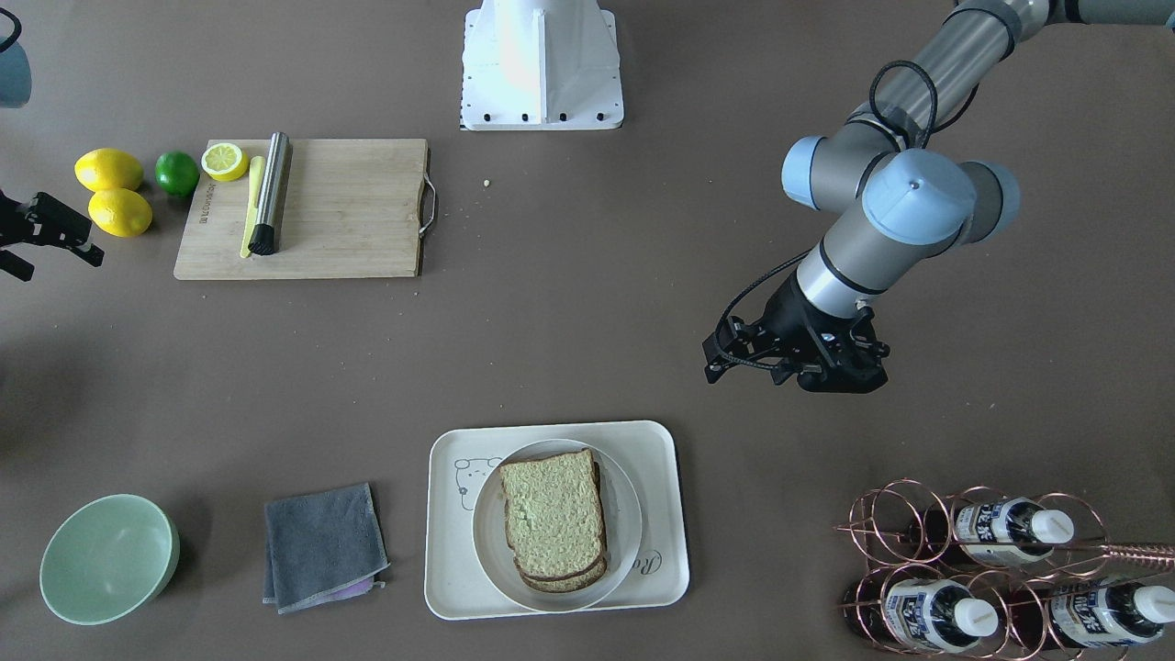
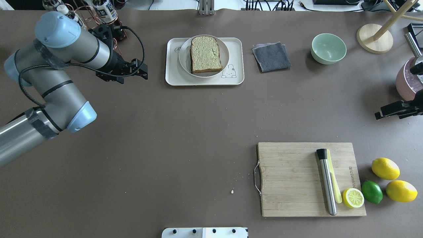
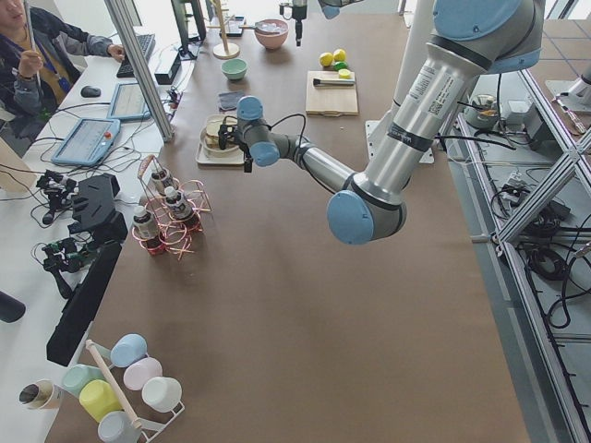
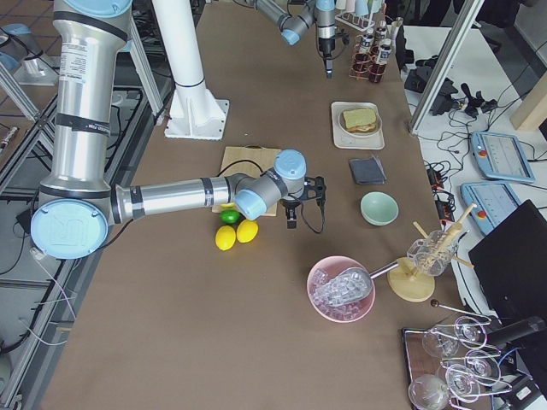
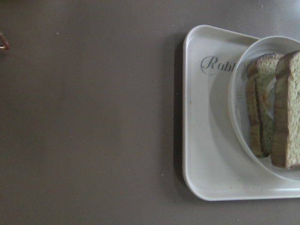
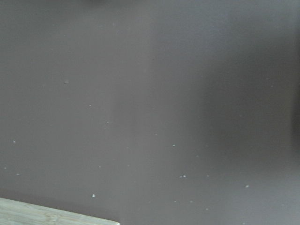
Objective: Make sandwich and place on tray
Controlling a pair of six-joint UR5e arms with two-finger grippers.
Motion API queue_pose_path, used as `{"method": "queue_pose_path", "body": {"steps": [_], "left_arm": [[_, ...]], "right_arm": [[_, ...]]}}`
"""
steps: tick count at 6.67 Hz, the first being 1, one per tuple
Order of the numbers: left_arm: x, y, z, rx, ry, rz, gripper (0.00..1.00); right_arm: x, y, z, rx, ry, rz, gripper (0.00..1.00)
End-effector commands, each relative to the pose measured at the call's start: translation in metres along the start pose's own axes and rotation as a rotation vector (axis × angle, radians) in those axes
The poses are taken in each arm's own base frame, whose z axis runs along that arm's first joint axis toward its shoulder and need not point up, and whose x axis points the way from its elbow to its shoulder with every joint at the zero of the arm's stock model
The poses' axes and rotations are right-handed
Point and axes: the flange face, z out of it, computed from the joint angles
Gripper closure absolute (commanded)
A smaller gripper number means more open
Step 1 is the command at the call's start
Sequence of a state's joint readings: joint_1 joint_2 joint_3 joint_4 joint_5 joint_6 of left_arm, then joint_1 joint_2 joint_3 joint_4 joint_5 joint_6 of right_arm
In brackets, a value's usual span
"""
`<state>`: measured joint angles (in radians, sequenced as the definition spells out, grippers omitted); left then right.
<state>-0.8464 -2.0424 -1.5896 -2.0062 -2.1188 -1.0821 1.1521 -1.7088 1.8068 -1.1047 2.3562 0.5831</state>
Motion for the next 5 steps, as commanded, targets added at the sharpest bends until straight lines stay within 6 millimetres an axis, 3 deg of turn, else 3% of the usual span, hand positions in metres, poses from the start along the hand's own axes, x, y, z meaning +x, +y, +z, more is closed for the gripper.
{"method": "queue_pose_path", "body": {"steps": [1, 2, 3, 4, 5], "left_arm": [[-0.048, 0.030, -0.051, -0.045, -0.121, 0.160, 0.03], [-0.099, 0.042, -0.068, -0.057, -0.157, 0.250, 0.03], [-0.160, 0.054, -0.088, -0.070, -0.206, 0.322, 0.03], [-0.241, 0.056, -0.126, -0.064, -0.269, 0.375, 0.03], [-0.311, 0.065, -0.162, -0.107, -0.220, 0.381, 0.03]], "right_arm": [[0.054, -0.009, -0.035, -0.024, 0.079, -0.074, 0.00], [0.079, -0.009, -0.049, -0.043, 0.136, -0.118, 0.00], [0.091, -0.019, -0.061, -0.057, 0.195, -0.144, 0.00], [0.101, -0.026, -0.070, -0.083, 0.247, -0.168, 0.00], [0.115, -0.025, -0.074, -0.101, 0.269, -0.202, 0.00]]}}
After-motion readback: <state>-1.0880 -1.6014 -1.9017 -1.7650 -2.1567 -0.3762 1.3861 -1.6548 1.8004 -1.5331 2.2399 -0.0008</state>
